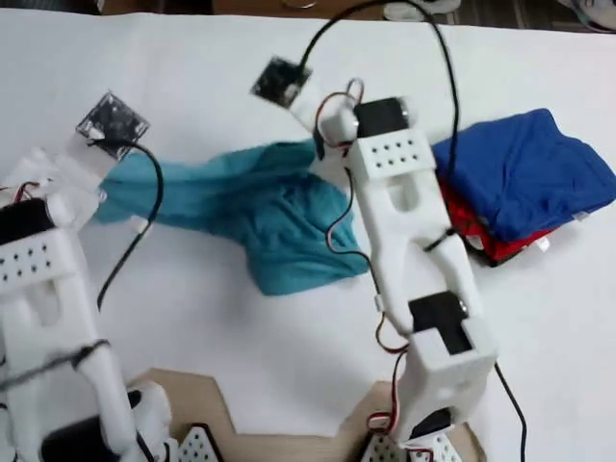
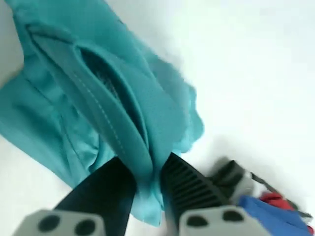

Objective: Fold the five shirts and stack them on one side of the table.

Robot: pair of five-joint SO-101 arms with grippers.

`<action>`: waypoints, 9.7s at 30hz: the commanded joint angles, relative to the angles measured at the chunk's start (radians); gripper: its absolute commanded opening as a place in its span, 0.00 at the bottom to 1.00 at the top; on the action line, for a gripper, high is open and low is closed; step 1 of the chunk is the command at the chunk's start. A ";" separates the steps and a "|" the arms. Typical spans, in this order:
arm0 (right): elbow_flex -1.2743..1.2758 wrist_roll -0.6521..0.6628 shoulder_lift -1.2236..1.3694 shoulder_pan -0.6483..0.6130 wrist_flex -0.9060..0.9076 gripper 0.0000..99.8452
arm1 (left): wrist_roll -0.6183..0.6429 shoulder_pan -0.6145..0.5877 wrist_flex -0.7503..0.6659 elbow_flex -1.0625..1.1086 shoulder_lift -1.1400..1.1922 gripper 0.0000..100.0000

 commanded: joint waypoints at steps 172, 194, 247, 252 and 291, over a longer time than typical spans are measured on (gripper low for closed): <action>0.643 -0.158 -0.532 0.314 -0.409 0.02 | 0.423 0.155 -0.316 -0.274 0.480 0.02; 0.867 -0.158 -0.524 0.308 -0.272 0.02 | 0.216 0.149 0.107 -0.154 0.486 0.02; 0.623 -0.052 -0.423 0.328 -0.068 0.22 | 0.149 0.086 0.554 -0.958 0.895 0.12; 0.638 -0.061 -0.403 0.323 -0.183 0.22 | 0.215 0.140 0.578 -1.032 0.908 0.12; 0.009 -0.130 0.463 0.320 -0.346 0.02 | 0.212 0.239 0.270 -1.087 1.364 0.02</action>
